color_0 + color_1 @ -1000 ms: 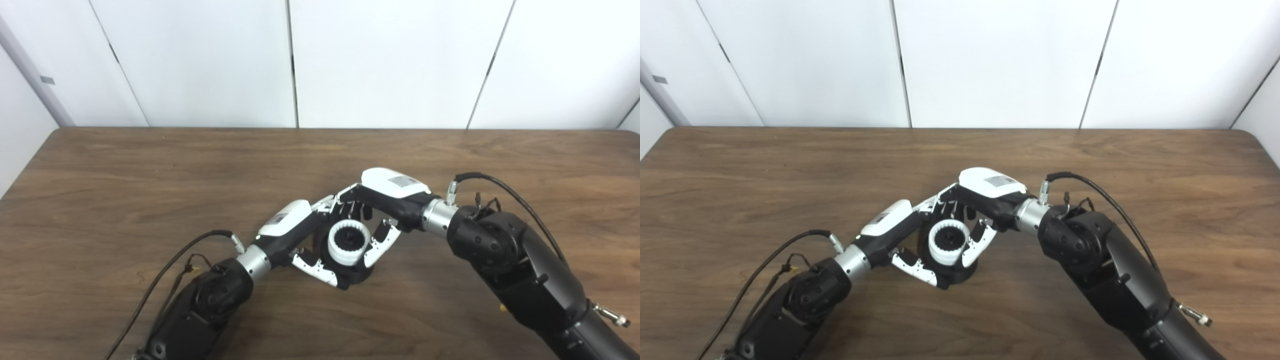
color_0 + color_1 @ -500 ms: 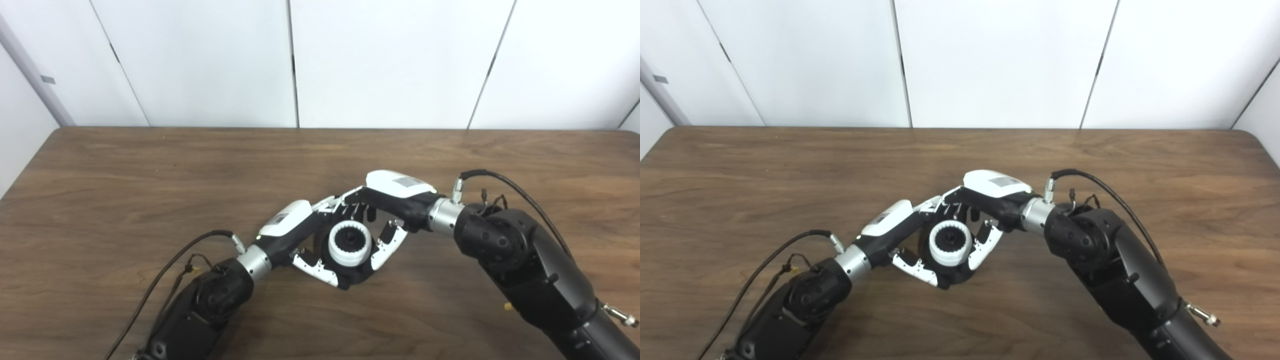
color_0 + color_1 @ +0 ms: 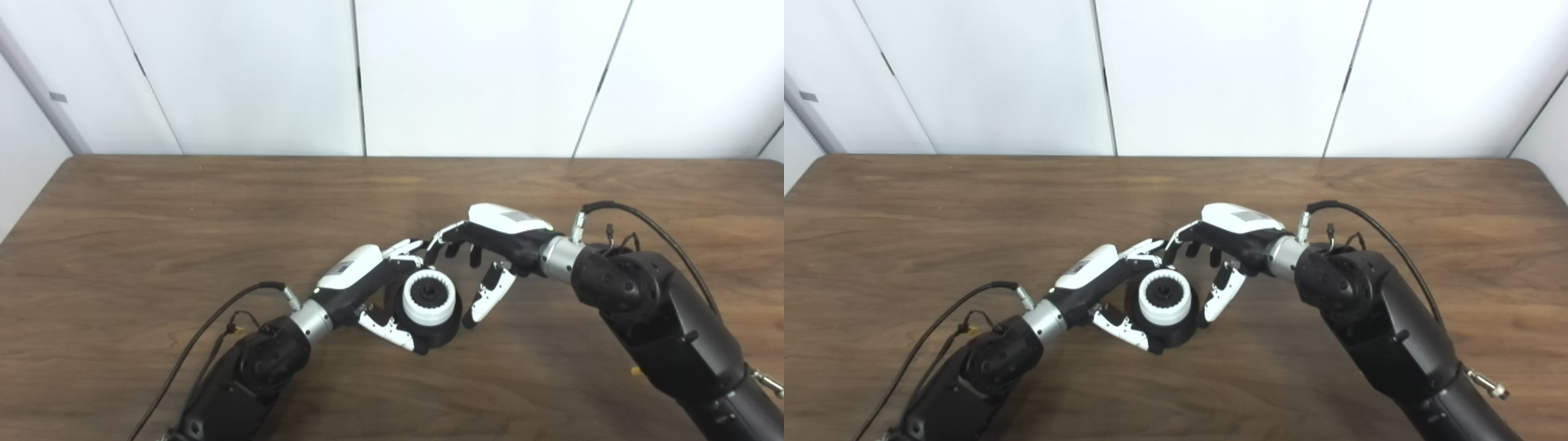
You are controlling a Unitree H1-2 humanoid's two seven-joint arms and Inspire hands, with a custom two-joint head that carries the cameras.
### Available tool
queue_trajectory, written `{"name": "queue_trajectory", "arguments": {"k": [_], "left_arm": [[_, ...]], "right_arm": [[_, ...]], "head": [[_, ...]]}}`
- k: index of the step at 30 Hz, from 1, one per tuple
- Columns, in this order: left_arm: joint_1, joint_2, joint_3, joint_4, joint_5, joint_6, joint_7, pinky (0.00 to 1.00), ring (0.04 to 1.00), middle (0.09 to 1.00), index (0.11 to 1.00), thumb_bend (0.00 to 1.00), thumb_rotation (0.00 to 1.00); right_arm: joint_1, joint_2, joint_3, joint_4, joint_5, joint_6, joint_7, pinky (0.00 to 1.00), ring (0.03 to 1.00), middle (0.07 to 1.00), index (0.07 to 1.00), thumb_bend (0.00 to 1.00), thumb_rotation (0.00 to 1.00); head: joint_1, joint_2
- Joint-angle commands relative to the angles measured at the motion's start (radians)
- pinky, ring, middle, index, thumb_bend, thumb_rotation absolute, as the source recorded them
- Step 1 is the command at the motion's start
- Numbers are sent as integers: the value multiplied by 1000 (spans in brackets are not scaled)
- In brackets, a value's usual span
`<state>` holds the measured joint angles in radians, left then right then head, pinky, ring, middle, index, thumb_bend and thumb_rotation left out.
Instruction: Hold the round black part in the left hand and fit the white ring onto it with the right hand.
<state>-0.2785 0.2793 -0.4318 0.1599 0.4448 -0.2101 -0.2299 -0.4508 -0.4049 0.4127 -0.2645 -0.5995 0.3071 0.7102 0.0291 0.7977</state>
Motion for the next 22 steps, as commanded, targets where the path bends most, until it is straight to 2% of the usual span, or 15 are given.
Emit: {"name": "queue_trajectory", "arguments": {"k": [1,12,19,22], "left_arm": [[12,15,-19,35,26,30,-46,919,991,967,484,522,72],[11,18,-16,32,27,34,-47,929,990,963,484,523,71],[8,18,-14,36,18,33,-51,945,995,967,484,523,71],[8,16,-12,39,11,30,-49,957,995,965,484,523,70]], "right_arm": [[-46,-19,-25,-25,2,-11,-16,606,799,869,833,895,129],[-45,-49,-47,-28,-3,-10,-13,590,778,861,835,895,159],[-24,-78,-98,-70,19,-19,-37,621,775,829,808,898,132],[-8,-81,-129,-86,28,-31,-62,600,763,810,783,879,102]], "head": [[2,2],[-6,-1],[-8,-3],[-8,-5]]}}
